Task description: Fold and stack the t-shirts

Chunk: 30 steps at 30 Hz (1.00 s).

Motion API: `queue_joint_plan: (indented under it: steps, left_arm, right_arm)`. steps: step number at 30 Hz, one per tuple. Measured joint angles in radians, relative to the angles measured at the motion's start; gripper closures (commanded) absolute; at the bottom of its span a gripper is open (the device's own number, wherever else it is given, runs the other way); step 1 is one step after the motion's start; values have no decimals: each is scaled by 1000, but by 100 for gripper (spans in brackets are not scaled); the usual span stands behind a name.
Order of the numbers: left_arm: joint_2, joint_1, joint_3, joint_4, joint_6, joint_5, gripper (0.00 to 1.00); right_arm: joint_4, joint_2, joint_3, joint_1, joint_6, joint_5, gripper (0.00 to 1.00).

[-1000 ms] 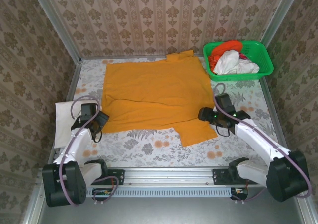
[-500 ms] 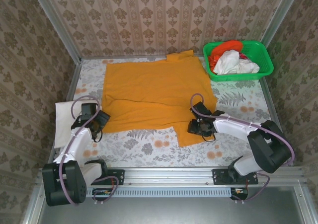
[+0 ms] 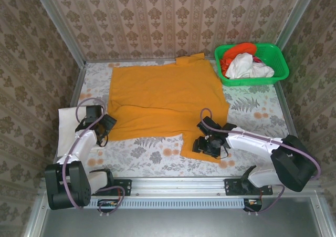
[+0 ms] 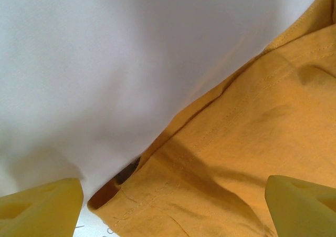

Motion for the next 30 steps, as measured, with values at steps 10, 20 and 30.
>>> queue_joint_plan:
  steps: [10, 20, 30]
  left_arm:
    - [18, -2, 0, 3, -21, 26, 30]
    - [80, -2, 14, 2, -65, 41, 39]
    - [109, -2, 14, -21, -111, 47, 37]
  right_arm:
    - [-43, -91, 77, -148, -36, 26, 34]
    - [-32, -68, 63, -169, -52, 49, 34]
    - [-26, -47, 63, -176, -63, 55, 34]
